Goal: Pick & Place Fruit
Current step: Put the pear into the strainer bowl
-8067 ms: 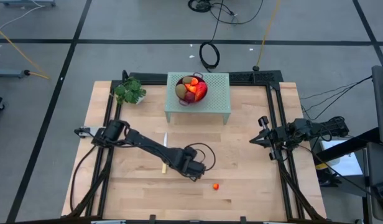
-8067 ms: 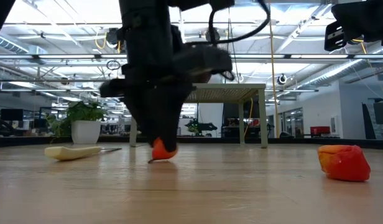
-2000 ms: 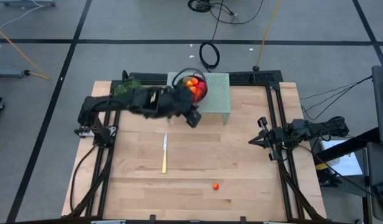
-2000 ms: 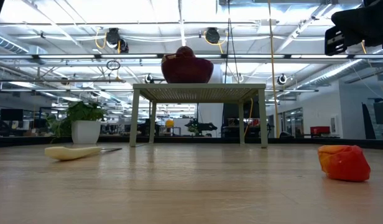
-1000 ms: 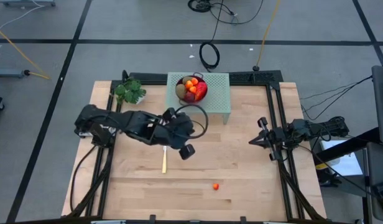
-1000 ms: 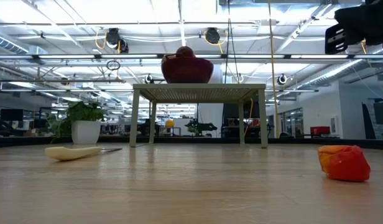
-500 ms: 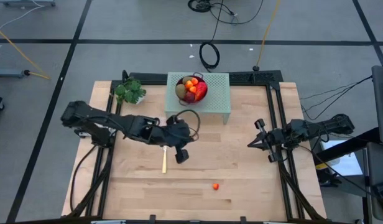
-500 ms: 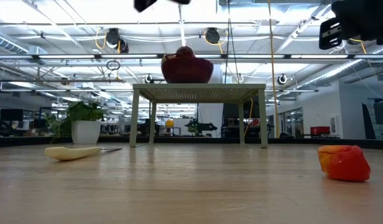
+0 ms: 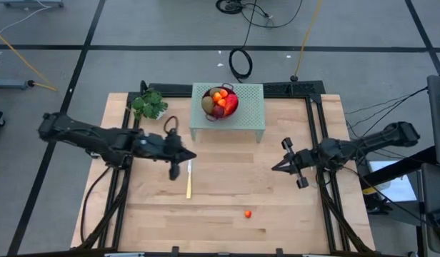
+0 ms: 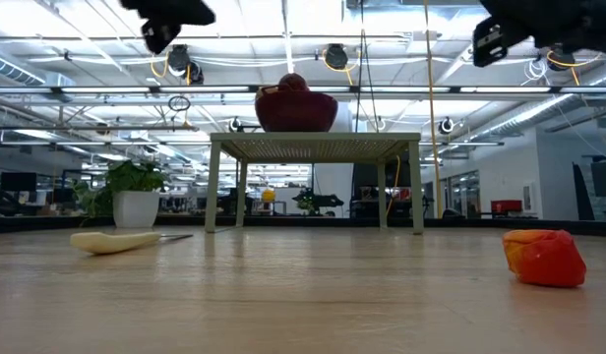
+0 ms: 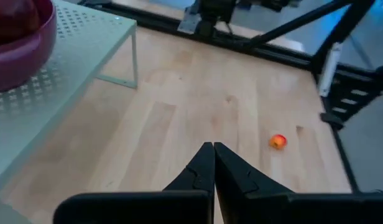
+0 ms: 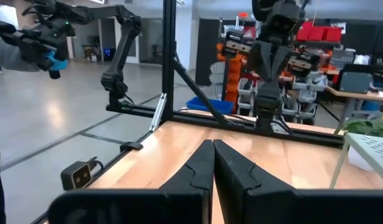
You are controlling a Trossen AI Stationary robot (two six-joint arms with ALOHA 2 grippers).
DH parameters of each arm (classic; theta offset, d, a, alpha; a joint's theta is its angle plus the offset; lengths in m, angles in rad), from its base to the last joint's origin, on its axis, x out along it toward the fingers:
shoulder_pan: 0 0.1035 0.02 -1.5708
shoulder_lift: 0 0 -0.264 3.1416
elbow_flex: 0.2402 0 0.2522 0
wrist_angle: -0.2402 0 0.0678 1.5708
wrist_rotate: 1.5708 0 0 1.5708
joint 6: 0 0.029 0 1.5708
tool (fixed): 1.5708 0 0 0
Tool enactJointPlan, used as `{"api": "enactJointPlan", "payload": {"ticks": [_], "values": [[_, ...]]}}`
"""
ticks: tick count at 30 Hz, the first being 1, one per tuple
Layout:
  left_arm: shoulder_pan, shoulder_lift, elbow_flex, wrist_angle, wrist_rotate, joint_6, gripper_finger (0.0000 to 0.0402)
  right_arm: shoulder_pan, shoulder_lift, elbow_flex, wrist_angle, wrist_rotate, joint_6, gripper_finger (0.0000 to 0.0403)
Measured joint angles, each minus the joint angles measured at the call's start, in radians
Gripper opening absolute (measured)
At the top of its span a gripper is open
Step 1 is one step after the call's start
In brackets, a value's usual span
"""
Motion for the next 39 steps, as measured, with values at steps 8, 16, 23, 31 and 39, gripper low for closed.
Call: {"api": "enactJointPlan", "payload": {"ticks": [8,16,23,31,39], "values": [[-0.003,-0.254,-0.203,0.033,0.003,0.003,0.0004,0.016,0.186,0.199,-0.066,0.003,-0.006,0.0004],[-0.003,-0.462,-0.338,0.033,0.016,0.050,0.0004,0.106,0.352,0.389,-0.211,0.067,-0.002,0.0004],[-0.003,-0.610,-0.438,0.030,0.072,0.071,0.0006,0.190,0.479,0.501,-0.233,0.184,0.008,0.0004],[-0.003,-0.752,-0.517,0.030,0.089,0.105,0.0009,0.223,0.632,0.651,-0.368,0.212,0.091,0.0004],[-0.003,-0.855,-0.542,-0.059,0.090,0.104,0.0007,0.222,0.780,0.853,-0.650,0.093,0.181,0.0004]]}}
